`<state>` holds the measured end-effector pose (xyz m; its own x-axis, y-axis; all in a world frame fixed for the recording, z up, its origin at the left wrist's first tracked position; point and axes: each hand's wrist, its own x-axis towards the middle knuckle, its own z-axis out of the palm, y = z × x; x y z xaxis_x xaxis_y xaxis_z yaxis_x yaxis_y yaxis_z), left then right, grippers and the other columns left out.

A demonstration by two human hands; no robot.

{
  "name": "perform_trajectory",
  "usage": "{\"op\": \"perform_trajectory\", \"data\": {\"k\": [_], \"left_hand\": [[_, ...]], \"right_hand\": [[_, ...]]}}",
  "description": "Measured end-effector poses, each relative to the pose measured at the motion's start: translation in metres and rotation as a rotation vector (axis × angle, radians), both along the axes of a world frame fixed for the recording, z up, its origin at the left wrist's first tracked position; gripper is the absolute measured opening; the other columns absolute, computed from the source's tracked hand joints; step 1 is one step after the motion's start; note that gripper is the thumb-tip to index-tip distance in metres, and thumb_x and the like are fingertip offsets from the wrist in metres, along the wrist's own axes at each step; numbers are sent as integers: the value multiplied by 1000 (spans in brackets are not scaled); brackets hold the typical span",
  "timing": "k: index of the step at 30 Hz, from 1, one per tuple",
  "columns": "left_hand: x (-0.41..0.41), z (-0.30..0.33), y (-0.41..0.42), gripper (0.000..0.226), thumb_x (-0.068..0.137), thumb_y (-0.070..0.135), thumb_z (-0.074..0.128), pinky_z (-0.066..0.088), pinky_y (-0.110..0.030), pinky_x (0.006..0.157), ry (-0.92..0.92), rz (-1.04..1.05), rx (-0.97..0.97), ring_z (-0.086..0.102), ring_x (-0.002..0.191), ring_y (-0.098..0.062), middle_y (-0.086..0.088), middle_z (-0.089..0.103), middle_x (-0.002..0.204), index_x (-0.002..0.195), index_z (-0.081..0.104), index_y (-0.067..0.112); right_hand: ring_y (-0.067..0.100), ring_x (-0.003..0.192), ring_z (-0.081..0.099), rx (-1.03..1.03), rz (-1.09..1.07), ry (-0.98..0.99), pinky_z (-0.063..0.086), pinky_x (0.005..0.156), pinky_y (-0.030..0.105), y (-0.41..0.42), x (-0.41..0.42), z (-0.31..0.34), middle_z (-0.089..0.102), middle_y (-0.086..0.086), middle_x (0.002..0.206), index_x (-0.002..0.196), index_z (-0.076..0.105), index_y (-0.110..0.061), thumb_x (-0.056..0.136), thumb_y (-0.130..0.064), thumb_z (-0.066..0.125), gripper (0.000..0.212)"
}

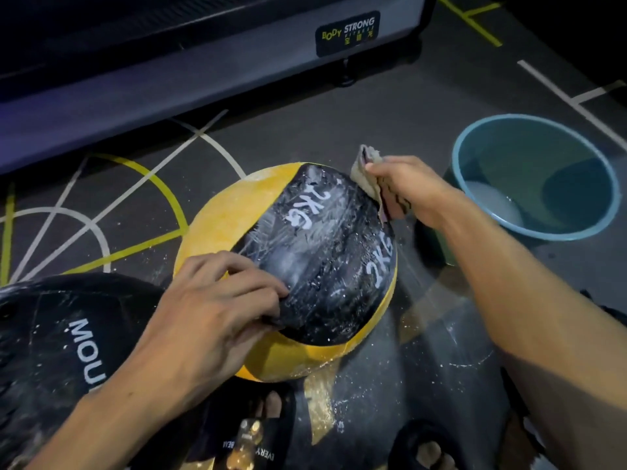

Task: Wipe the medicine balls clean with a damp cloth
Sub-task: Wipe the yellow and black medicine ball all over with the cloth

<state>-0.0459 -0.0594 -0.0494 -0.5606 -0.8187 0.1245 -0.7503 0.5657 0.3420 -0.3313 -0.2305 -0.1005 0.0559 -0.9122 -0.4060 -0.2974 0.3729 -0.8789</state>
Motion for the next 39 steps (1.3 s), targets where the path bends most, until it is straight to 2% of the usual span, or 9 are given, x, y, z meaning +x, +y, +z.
{"op": "perform_trajectory", "data": {"k": [3,7,13,17,24,28,31,35,39], "left_hand": [[2,2,-2,14,90,44,58,30,-30,88,-11,-6,22,57,106,-16,28,66,115,86,66,33],[-3,3,-10,17,91,44,58,35,-35,87,5,5,-18,58,105,-18,26,67,110,87,68,31],[23,-3,-33,16,88,41,64,46,-49,81,-23,200,-106,62,95,-25,17,72,101,92,71,28],[21,-8,-46,6,95,35,67,49,-49,77,20,356,-43,60,88,-26,11,68,89,93,66,29],[0,-13,-38,13,89,22,73,51,-45,65,-3,413,-74,62,80,-35,1,67,84,96,62,24],[-7,-15,-35,14,93,24,69,50,-42,58,26,452,-68,61,76,-33,8,61,83,97,56,28],[-11,-16,-34,12,95,27,66,50,-41,58,19,492,-53,62,72,-34,7,61,80,98,55,29],[-16,-14,-33,10,96,31,63,55,-47,59,-7,514,-49,65,72,-37,4,69,82,100,54,32],[-24,-14,-29,14,97,31,61,52,-45,57,-39,523,-82,65,70,-38,0,72,88,109,54,30]], "right_hand": [[17,60,63,2,13,47,53,61,36,-4,-5,-6,67,-2,67,76,74,-22,96,-29,69,21],[23,76,69,-203,-44,362,58,82,47,0,-8,-17,76,9,87,91,74,-9,92,-31,73,22],[16,64,48,-508,-309,443,46,64,42,33,-26,-2,58,4,65,76,60,-8,85,-40,65,33],[20,64,47,-553,-301,514,38,62,39,57,-36,10,53,2,64,77,59,-10,93,-36,65,31],[14,90,60,-598,-520,318,49,85,34,108,-37,23,58,-14,88,69,57,-28,94,-29,65,26],[6,80,67,-342,-712,-412,55,74,23,140,-33,34,74,-6,91,104,72,-19,103,-19,59,14],[15,95,71,-4,-743,-807,59,89,35,150,-39,27,76,3,111,126,67,-12,103,-35,50,36],[22,92,69,71,-686,-744,60,76,37,155,-39,9,72,8,108,139,61,-8,93,-55,61,66],[18,81,70,-181,-867,-406,60,75,32,162,-38,1,77,8,94,110,73,-5,96,-8,68,16]]}}
